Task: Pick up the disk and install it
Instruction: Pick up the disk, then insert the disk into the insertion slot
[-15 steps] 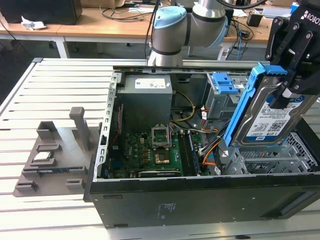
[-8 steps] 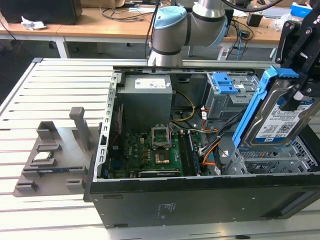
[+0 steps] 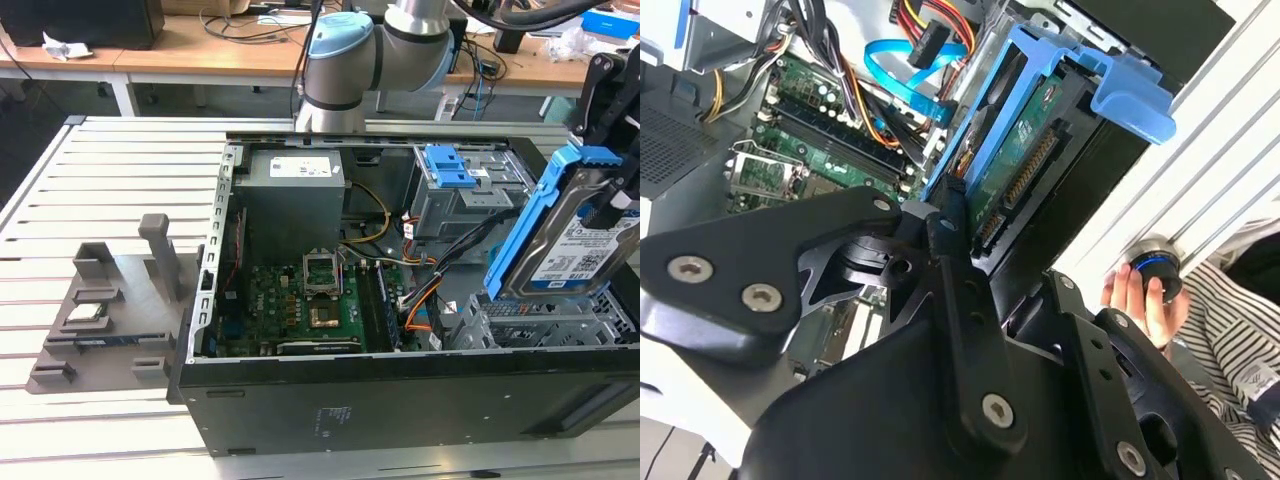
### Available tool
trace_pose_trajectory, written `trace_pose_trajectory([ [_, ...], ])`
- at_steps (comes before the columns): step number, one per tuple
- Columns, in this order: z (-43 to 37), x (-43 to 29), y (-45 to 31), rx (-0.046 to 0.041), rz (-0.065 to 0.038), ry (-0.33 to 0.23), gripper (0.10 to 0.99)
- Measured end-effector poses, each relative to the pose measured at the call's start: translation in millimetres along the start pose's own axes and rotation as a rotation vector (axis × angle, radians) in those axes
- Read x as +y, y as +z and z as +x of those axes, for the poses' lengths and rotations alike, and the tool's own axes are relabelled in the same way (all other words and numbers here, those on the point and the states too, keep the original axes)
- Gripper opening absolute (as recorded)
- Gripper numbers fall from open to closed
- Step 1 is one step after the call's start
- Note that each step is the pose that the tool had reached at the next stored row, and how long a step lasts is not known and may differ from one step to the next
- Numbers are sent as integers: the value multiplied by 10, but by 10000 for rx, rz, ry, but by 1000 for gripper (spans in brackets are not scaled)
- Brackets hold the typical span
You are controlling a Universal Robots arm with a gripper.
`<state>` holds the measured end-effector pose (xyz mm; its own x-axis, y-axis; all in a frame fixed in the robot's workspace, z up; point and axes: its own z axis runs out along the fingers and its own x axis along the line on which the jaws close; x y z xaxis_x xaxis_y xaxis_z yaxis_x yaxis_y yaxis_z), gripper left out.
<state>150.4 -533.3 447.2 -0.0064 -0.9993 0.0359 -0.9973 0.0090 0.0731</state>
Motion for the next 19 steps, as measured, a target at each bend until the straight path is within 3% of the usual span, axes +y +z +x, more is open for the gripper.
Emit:
trace_pose_trajectory([
  [15,0,0,3,3,-1,0,361],
  [19,-1,38,50,2,-1,40,361],
])
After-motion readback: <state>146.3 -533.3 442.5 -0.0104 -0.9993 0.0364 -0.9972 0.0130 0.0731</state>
